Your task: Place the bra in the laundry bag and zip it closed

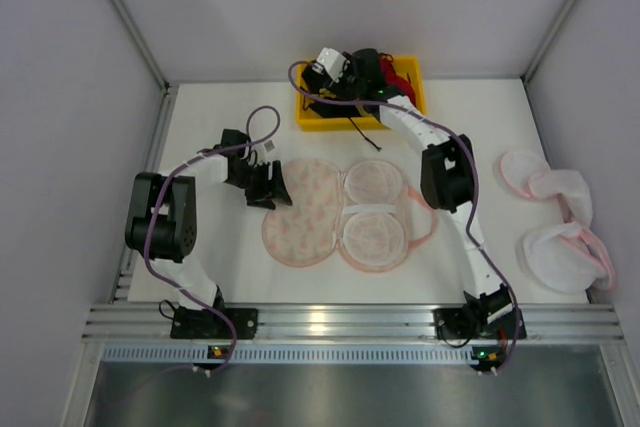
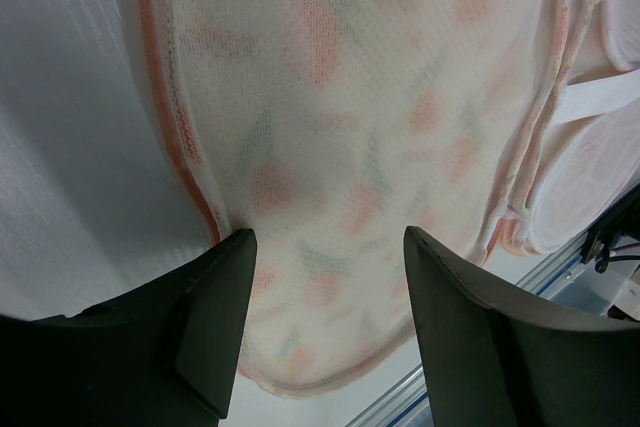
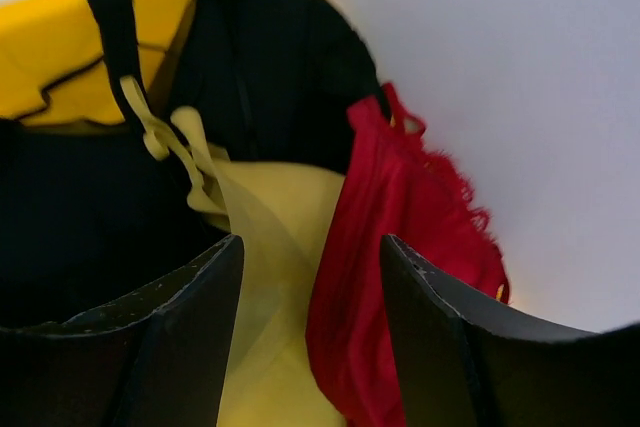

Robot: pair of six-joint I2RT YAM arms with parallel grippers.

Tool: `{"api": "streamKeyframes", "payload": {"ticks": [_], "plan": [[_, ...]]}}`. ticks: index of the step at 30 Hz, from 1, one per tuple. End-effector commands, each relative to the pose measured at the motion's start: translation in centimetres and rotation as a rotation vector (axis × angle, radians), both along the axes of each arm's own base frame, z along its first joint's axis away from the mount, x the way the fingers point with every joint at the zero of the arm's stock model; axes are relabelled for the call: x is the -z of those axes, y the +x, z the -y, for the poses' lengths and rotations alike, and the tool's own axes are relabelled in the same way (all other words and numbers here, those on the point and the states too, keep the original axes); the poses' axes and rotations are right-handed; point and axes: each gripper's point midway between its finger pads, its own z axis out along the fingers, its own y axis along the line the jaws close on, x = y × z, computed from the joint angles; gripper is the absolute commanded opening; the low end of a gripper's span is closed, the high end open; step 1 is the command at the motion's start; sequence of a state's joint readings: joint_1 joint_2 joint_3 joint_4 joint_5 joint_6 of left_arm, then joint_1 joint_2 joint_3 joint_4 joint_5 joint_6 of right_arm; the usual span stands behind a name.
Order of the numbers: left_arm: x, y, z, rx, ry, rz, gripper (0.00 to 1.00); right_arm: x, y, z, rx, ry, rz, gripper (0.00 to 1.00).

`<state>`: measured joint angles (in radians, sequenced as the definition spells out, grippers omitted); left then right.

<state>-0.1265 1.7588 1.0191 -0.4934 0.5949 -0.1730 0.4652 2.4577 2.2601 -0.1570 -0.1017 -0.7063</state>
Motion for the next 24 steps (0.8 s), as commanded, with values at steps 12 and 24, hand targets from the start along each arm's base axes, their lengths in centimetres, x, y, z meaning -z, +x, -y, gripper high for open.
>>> {"api": "streamKeyframes", "payload": {"ticks": [12, 24], "plan": [[1.0, -0.2, -0.6, -0.003, 0.041, -0.012, 0.68, -2.6, 4.2, 5.9, 0.201, -0.004, 0.136, 0.11], [0.4, 0.1, -0.6, 0.001, 0.037, 0.009, 0.67, -14.2, 0.6, 5.5, 0.123, 0.147, 0.217, 0.0]]}}
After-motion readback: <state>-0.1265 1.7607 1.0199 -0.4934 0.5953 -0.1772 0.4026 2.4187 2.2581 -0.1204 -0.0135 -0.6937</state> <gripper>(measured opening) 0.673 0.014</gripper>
